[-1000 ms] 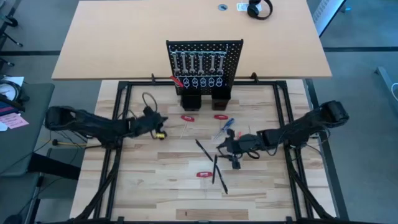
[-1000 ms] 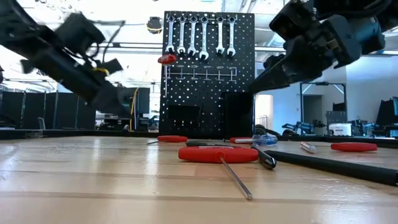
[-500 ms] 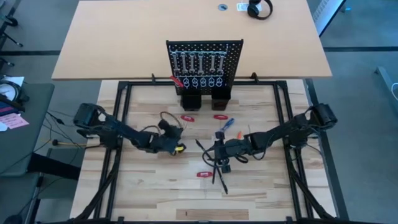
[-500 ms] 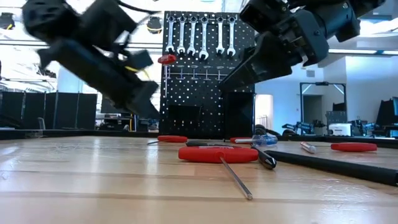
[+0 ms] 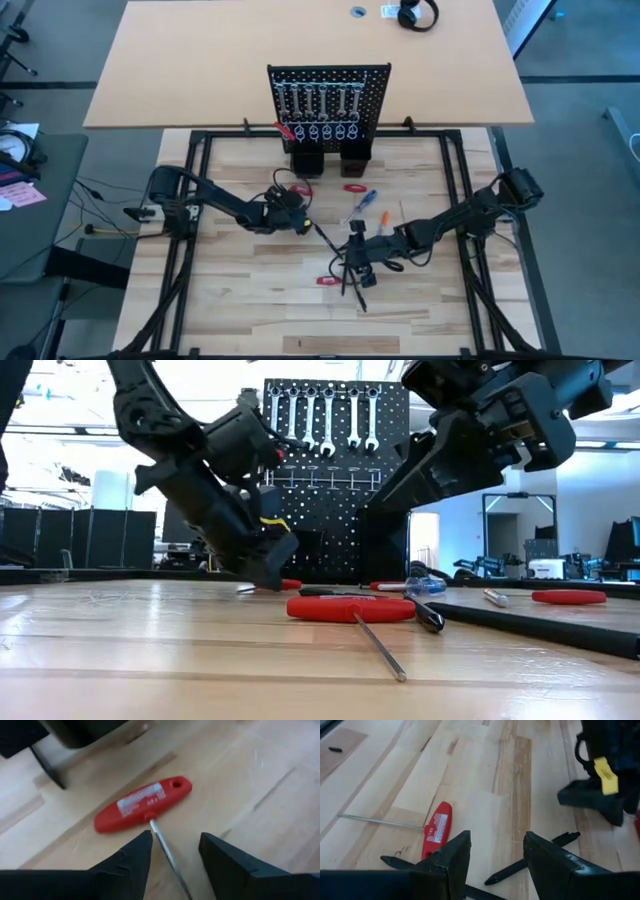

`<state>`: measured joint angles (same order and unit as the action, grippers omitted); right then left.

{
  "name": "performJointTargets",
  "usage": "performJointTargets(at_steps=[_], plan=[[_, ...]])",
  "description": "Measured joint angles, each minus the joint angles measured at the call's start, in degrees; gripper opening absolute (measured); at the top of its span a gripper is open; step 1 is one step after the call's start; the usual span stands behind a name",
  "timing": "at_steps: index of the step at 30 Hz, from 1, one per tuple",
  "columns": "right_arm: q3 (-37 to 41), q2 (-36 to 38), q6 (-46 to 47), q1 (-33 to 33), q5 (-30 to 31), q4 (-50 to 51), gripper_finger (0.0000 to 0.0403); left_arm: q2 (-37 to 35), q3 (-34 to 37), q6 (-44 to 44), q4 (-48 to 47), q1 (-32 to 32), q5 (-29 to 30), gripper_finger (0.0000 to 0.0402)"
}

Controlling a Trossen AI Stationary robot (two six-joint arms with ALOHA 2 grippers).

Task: Hang tools onto peg board
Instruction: Hang the allen wrench on the peg board

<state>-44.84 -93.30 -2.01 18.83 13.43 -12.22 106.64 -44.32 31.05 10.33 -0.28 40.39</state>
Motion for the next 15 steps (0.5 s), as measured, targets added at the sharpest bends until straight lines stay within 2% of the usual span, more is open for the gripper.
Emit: performJointTargets(at_steps=[4, 10, 15], plan=[[0.00, 0.00, -0.17, -0.17, 0.05, -0.01, 0.0191, 0.97, -0.57, 0.21, -0.10, 1.18, -3.70, 0.0124], [0.00, 0.02, -0.03, -0.26, 0.20, 0.04, 0.0191, 1.00, -0.59, 0.93, -2.86, 3.02, -8.90, 0.0013], [0.00, 0.02, 0.03, -0.26, 0.20, 0.17, 0.0191, 0.66, -0.55, -1.14, -3.24, 2.10, -8.88, 0.0003]])
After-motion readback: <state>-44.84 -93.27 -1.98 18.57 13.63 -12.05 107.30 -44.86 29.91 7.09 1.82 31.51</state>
